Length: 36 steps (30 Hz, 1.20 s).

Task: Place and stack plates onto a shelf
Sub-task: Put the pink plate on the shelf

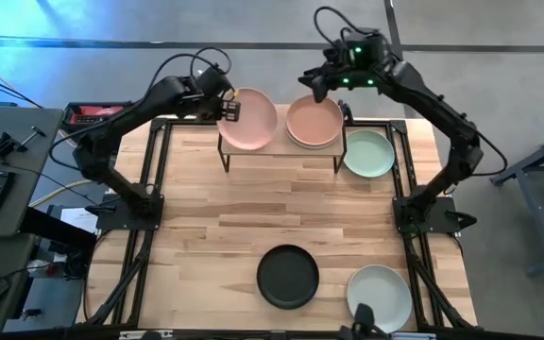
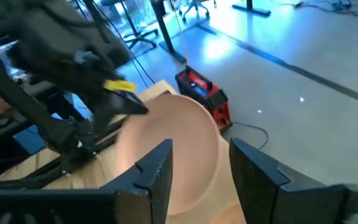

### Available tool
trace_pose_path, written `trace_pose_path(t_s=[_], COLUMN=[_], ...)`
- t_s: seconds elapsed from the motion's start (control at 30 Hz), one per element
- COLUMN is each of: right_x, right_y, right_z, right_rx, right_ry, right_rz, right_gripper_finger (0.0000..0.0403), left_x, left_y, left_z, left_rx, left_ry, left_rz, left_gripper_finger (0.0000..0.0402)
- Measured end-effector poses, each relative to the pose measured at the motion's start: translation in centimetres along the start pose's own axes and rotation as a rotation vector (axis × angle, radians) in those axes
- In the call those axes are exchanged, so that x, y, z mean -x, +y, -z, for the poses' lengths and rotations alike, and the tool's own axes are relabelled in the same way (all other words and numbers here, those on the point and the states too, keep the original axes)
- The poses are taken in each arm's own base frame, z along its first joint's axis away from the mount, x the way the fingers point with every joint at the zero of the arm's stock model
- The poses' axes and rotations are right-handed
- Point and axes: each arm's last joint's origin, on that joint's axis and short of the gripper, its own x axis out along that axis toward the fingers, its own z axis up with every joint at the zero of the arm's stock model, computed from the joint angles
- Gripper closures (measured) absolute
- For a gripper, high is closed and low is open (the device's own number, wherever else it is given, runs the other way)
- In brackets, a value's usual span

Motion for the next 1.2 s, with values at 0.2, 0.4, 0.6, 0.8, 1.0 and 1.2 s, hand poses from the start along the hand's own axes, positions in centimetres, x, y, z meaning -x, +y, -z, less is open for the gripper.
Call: trace_pose_path(t_s=[0.2,0.4,0.6,0.8,1.0,1.2], right_x=[1.4,1.5,1.5,1.5,1.6,1.6], right_y=[0.5,0.4,0.3,0.3,0.3,0.3], right_z=[-0.2,0.4,0.7,1.1,1.3,1.4], right_rx=[0.003,0.013,0.02,0.011,0.016,0.02], right_ry=[-0.008,0.045,0.084,0.116,0.14,0.148], right_rz=[-0.002,0.009,0.015,0.019,0.021,0.022], right_gripper_finger=[0.0265,0.0265,0.0265,0.0265,0.0265,0.0265], left_x=[-2.4,-4.2,-5.2,-6.4,-6.6,-6.5], left_y=[-1.0,-1.2,-1.6,-1.7,-1.5,-1.1], left_z=[-1.0,-1.1,-1.0,-1.0,-1.0,-0.6], left_rx=[0.004,0.0,-0.004,0.006,0.024,0.009], left_ry=[0.003,0.047,0.064,0.104,0.124,0.179], left_rz=[0.053,0.022,0.007,0.003,-0.002,-0.021], left_gripper_finger=[0.0401,0.0401,0.0401,0.0401,0.0398,0.0396])
